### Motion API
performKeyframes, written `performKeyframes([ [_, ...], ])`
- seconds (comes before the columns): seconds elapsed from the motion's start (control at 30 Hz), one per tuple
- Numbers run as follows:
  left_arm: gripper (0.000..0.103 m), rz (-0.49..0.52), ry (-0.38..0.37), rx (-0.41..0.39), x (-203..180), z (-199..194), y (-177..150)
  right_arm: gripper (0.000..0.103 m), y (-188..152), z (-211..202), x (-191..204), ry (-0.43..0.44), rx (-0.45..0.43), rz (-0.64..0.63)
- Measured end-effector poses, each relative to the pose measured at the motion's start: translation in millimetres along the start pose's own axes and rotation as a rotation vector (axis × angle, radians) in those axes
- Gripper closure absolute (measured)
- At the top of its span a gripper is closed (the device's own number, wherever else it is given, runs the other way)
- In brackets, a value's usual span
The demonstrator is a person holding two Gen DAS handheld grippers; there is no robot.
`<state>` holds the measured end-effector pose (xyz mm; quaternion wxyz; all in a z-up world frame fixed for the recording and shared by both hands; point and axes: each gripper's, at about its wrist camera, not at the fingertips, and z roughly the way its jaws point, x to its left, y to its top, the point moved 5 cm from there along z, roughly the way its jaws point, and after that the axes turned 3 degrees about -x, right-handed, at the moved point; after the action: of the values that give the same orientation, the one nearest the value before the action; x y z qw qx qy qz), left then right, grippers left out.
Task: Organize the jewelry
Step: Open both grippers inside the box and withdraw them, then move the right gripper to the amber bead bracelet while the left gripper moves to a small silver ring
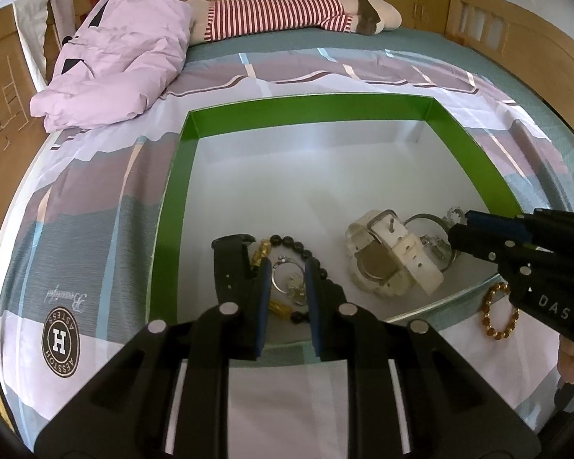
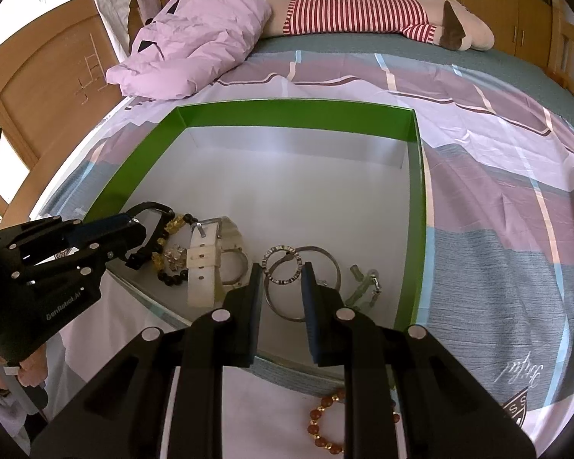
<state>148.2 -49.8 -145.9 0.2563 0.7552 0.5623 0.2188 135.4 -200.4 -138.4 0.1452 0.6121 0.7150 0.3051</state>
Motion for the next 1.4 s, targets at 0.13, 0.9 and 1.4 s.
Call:
performKeyframes([
  [0.13,0.086,0.002,0.000,0.001,-0.8,1.0,-0.1,0.083,-0.5,0.1,0.4,-0.001,-0.001,0.001],
  [0.9,0.054,-0.032,-0.040,-0.030,-3.8,-17.7,3.7,0.073,5.1,-13.9,-10.2,0.016,-0.037,0.040],
  [1.4,0.042,0.197,-0.097,0.093,-52.0,-30.0,-78.3,0.056,-27.0,-61.2,-11.8,0.071,0.003,-0.029],
])
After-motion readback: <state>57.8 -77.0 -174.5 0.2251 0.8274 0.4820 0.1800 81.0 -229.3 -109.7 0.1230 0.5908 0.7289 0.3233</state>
